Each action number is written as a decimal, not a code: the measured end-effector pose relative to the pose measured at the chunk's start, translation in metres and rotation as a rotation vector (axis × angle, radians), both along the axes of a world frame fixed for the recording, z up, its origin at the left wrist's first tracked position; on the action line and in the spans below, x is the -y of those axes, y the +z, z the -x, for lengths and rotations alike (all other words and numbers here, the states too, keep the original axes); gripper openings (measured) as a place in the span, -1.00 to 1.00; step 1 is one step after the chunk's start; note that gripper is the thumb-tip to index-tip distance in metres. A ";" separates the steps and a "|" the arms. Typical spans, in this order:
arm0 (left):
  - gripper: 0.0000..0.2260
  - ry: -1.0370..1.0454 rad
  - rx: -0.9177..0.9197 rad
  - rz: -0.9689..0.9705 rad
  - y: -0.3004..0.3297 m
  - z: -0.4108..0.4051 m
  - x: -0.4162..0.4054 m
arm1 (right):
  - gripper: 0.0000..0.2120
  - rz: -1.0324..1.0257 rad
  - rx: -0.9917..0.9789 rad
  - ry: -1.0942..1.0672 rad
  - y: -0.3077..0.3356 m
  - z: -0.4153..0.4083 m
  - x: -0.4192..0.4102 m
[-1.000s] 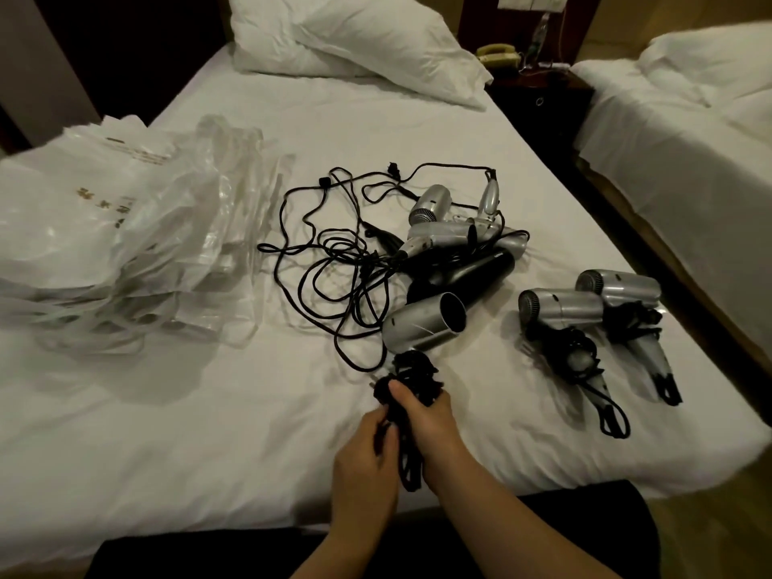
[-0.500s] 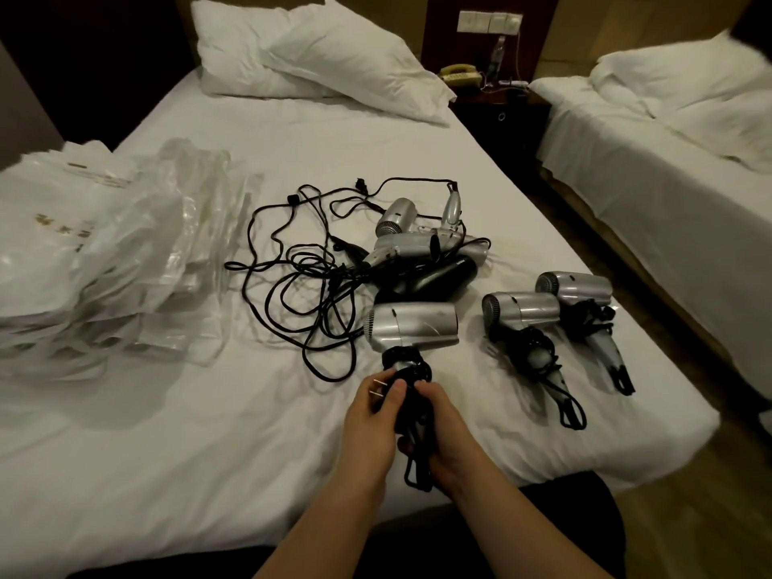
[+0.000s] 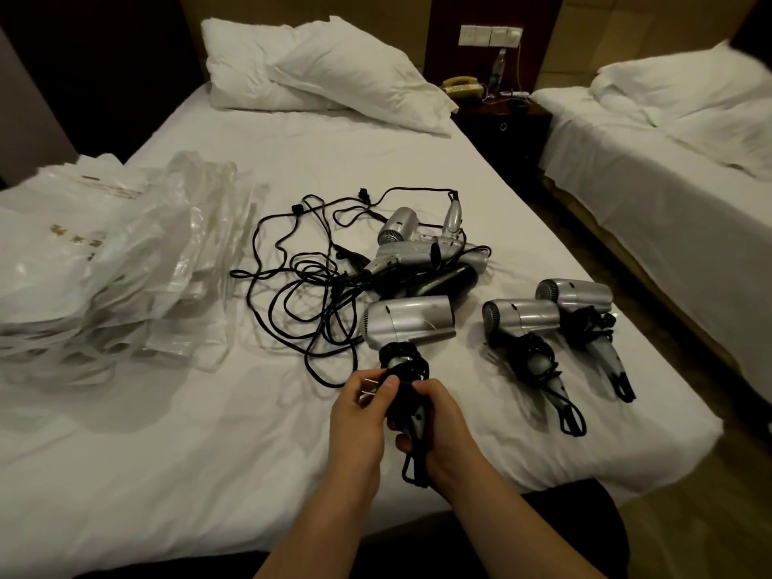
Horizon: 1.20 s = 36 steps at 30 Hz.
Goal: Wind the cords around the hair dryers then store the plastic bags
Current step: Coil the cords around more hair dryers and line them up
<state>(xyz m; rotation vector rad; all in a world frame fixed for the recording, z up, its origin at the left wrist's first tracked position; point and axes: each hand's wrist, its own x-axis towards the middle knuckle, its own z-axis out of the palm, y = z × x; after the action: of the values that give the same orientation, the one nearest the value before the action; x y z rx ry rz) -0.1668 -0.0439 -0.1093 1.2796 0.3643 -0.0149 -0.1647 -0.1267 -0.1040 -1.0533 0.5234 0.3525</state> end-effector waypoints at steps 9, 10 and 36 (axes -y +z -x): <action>-0.92 0.016 -0.050 0.261 0.004 -0.013 0.001 | -0.77 0.020 0.034 -0.041 0.008 -0.005 -0.001; -0.90 0.014 -0.057 0.287 0.002 -0.014 0.002 | -0.75 0.027 0.039 -0.051 0.008 -0.005 0.000; -0.72 -0.479 -0.007 0.217 0.015 -0.112 0.116 | -0.58 0.643 0.243 0.016 0.033 -0.063 0.126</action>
<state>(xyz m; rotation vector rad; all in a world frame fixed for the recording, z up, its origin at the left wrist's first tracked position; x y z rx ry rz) -0.0544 -0.1601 -0.0947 1.1260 0.0529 -0.4533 -0.1018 -0.2529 -0.0706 -1.6972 0.4151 0.0596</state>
